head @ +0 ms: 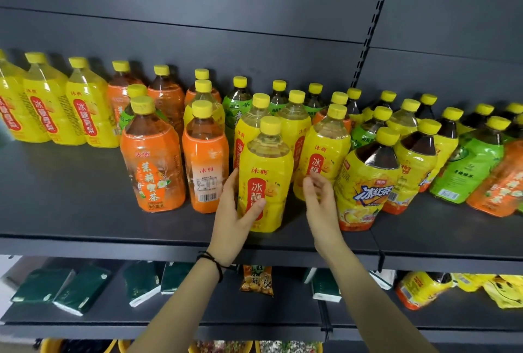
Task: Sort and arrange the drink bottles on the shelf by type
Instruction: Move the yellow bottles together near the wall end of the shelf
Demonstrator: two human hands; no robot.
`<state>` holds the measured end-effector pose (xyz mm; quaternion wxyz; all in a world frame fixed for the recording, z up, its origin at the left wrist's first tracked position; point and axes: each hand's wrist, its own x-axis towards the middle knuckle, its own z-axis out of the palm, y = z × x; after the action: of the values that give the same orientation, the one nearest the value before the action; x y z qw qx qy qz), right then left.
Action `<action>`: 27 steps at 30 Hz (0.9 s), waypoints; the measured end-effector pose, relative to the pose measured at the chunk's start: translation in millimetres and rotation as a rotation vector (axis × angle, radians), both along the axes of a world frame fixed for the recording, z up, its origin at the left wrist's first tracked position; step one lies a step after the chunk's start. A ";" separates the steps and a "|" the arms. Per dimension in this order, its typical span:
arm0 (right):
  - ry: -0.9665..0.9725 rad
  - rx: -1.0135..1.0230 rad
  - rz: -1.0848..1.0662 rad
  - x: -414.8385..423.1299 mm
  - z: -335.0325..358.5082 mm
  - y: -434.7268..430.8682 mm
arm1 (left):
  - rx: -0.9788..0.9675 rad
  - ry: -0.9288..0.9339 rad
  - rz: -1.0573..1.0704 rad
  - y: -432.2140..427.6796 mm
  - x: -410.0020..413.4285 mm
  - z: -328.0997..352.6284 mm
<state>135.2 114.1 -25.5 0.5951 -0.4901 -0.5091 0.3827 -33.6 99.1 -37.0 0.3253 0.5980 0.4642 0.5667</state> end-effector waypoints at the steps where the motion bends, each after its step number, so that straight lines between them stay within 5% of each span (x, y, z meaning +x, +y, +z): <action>1: 0.012 0.013 -0.049 3.5 -4.1 -0.1 | -0.014 -0.030 -0.029 0.8 1.2 -0.4; 12: -0.054 0.042 -0.348 22.6 -15.1 9.5 | -0.082 -0.042 -0.106 20.6 8.7 -3.1; 19: 0.015 -0.014 -0.117 45.9 8.9 42.2 | -0.023 -0.298 -0.104 26.3 22.9 11.9; 27: -0.138 -0.025 -0.150 48.5 10.1 61.5 | 0.046 -0.335 0.033 27.5 35.2 7.7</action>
<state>183.7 175.6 -15.5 0.5795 -0.5594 -0.5060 0.3086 1.6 126.6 -29.3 0.3748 0.4946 0.4001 0.6744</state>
